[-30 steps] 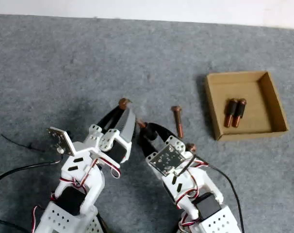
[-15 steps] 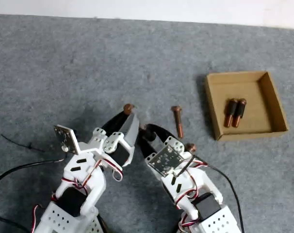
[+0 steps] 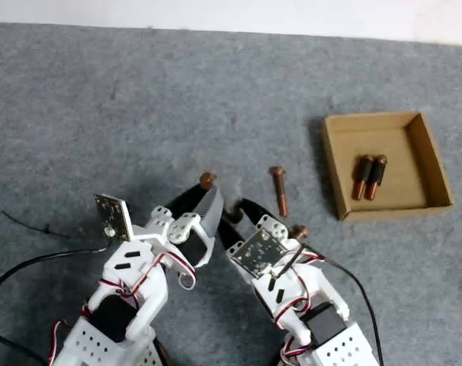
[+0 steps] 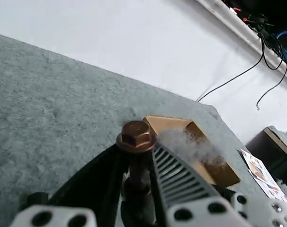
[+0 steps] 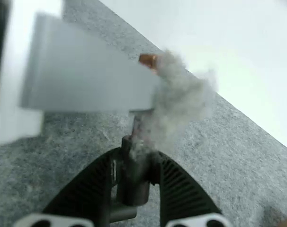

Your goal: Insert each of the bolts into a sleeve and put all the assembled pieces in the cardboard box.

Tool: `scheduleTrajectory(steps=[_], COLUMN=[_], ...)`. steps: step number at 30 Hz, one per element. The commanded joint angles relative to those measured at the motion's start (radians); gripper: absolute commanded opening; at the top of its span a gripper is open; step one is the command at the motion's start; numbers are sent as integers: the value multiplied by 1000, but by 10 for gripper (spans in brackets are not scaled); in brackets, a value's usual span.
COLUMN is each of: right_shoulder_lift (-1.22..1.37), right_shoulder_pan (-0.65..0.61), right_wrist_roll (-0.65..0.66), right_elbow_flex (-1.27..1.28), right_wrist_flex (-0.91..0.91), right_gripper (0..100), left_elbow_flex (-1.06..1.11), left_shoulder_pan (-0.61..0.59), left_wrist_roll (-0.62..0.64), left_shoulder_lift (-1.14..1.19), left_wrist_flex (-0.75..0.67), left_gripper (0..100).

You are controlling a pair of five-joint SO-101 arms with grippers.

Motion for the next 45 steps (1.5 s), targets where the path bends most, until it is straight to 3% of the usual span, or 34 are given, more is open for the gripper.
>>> scheduleTrajectory(steps=[1,5,23,31,42,45], right_shoulder_lift=[-15,-15,-15,-15,-15,-15], right_shoulder_pan=[25,27,54,54,54,54], right_wrist_roll=[3,3,3,3,3,3], right_elbow_flex=[102,102,102,102,102,102], right_wrist_flex=[-1,-1,-1,-1,-1,-1], right_gripper=[5,5,5,5,5,5], left_elbow_flex=[-30,-1,31,45,41,35], left_shoulder_pan=[7,15,15,15,-42,-74], left_wrist_roll=[-8,-86,-94,-147,-146,-83], left_shoulder_lift=[-18,-18,-18,-18,-18,-19], left_wrist_flex=[8,8,8,28,23,23], left_gripper=[6,6,11,227,228,228])
